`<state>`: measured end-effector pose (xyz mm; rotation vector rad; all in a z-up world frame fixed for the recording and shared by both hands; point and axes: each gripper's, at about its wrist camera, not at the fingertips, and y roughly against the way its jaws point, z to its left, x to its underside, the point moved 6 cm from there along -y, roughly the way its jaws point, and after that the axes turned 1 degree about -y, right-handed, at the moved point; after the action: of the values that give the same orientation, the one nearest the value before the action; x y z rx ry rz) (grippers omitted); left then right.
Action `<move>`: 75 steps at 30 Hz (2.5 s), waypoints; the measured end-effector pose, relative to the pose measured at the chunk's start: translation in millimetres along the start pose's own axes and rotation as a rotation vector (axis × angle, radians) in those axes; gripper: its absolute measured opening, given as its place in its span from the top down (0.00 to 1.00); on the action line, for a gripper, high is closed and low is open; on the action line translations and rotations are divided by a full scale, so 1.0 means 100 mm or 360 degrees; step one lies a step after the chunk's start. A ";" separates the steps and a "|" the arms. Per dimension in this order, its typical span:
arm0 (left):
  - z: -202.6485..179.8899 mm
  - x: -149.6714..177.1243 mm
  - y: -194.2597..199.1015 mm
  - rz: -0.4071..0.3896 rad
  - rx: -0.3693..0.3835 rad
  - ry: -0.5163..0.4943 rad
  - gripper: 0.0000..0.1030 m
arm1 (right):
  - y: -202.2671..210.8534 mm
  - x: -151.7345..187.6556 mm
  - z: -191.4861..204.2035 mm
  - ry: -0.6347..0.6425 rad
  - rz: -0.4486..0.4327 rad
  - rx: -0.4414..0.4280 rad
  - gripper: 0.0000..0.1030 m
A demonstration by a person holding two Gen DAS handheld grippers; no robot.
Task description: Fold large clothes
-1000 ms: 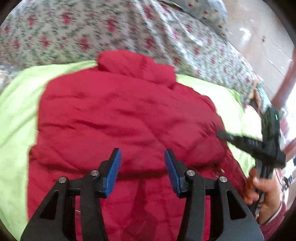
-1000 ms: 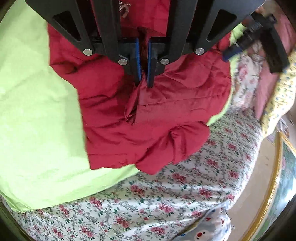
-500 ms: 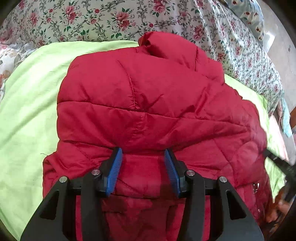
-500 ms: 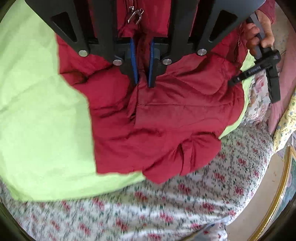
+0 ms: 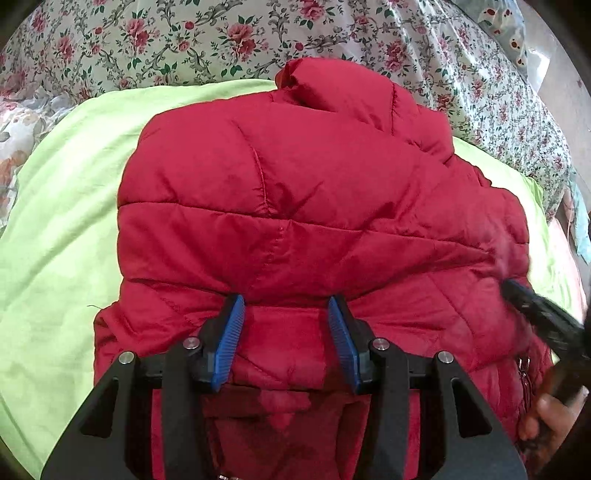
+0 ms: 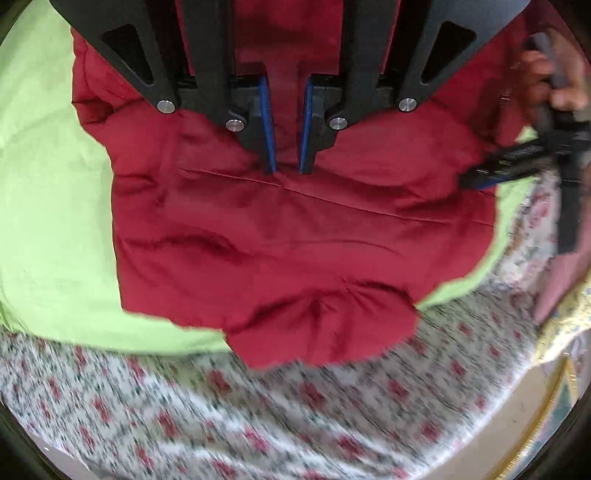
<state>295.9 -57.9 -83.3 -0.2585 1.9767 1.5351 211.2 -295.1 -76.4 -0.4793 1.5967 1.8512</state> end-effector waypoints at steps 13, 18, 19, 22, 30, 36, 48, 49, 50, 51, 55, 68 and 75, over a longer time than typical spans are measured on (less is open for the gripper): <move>0.20 -0.09 -0.02 0.0007 0.0011 0.0121 0.56 | -0.13 0.11 -0.15 -0.0089 0.0068 0.0006 0.93; 0.22 -0.04 -0.13 0.0036 0.0009 0.0130 0.56 | -0.17 0.12 -0.14 -0.0083 0.0070 0.0007 0.94; 0.22 -0.04 -0.14 0.0037 0.0010 0.0129 0.56 | -0.18 0.12 -0.14 -0.0081 0.0072 0.0008 0.94; 0.23 -0.04 -0.13 0.0041 0.0009 0.0123 0.56 | -0.18 0.11 -0.16 -0.0107 0.0079 -0.0017 0.93; 0.27 0.14 0.33 0.0021 0.0022 0.0168 0.56 | 0.36 0.20 -0.14 -0.0200 0.0074 -0.0139 0.74; 0.36 0.58 0.74 0.0004 0.0081 0.0229 0.56 | 0.91 0.45 -0.12 -0.0163 0.0019 -0.0168 0.63; 0.43 1.13 1.23 0.0007 0.0064 0.0244 0.56 | 1.38 0.86 -0.22 -0.0211 0.0043 -0.0164 0.59; 0.45 1.18 1.25 0.0011 0.0069 0.0251 0.56 | 1.41 0.88 -0.23 -0.0215 0.0041 -0.0162 0.59; 0.46 1.21 1.27 0.0014 0.0068 0.0257 0.56 | 1.43 0.90 -0.24 -0.0217 0.0040 -0.0160 0.59; 0.47 1.23 1.28 0.0014 0.0066 0.0261 0.56 | 1.46 0.93 -0.25 -0.0224 0.0038 -0.0161 0.59; 0.51 1.36 1.35 0.0017 0.0060 0.0281 0.56 | 1.56 1.03 -0.27 -0.0231 0.0036 -0.0150 0.57; 0.68 1.67 1.56 0.0010 -0.0026 0.0287 0.56 | 1.87 1.32 -0.47 -0.0214 0.0006 0.0037 0.34; 0.77 1.79 1.60 0.0034 -0.0050 0.0286 0.54 | 1.90 1.52 -0.50 -0.0161 0.0062 0.0127 0.28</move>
<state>100.4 100.7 -67.7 -0.4024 2.1001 1.6060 -33.7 -320.0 -43.4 -0.3162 1.6148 1.8033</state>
